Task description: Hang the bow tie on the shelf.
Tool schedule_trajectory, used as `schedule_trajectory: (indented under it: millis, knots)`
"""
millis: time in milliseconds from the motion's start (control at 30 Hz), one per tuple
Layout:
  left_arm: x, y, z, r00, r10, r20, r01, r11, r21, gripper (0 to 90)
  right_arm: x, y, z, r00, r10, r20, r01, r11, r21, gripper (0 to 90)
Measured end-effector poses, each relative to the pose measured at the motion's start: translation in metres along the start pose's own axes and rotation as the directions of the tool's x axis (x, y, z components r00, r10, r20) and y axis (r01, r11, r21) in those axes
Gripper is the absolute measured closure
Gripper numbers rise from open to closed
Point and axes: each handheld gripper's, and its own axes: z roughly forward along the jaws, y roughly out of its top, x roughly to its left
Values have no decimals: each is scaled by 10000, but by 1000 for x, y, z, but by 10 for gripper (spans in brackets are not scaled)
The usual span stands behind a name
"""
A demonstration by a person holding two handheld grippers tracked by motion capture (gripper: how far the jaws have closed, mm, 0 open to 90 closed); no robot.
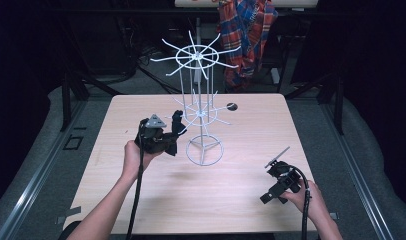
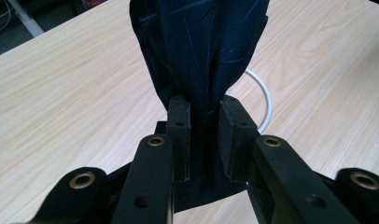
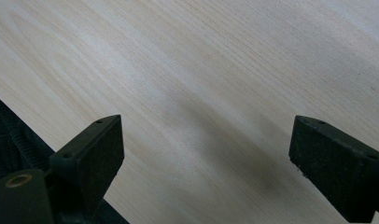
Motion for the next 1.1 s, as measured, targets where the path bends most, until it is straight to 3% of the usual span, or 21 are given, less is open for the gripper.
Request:
schedule_trajectory:
  millis: [300,1100]
  knots:
    - [-2,0,3,9999,-7,-119,4,9997,-237,740,0,0,0,10000,-73,29,73,10000,58,101]
    - [-3,0,6,10000,15,-30,-15,9998,-215,680,0,0,0,10000,-24,26,24,10000,16,100]
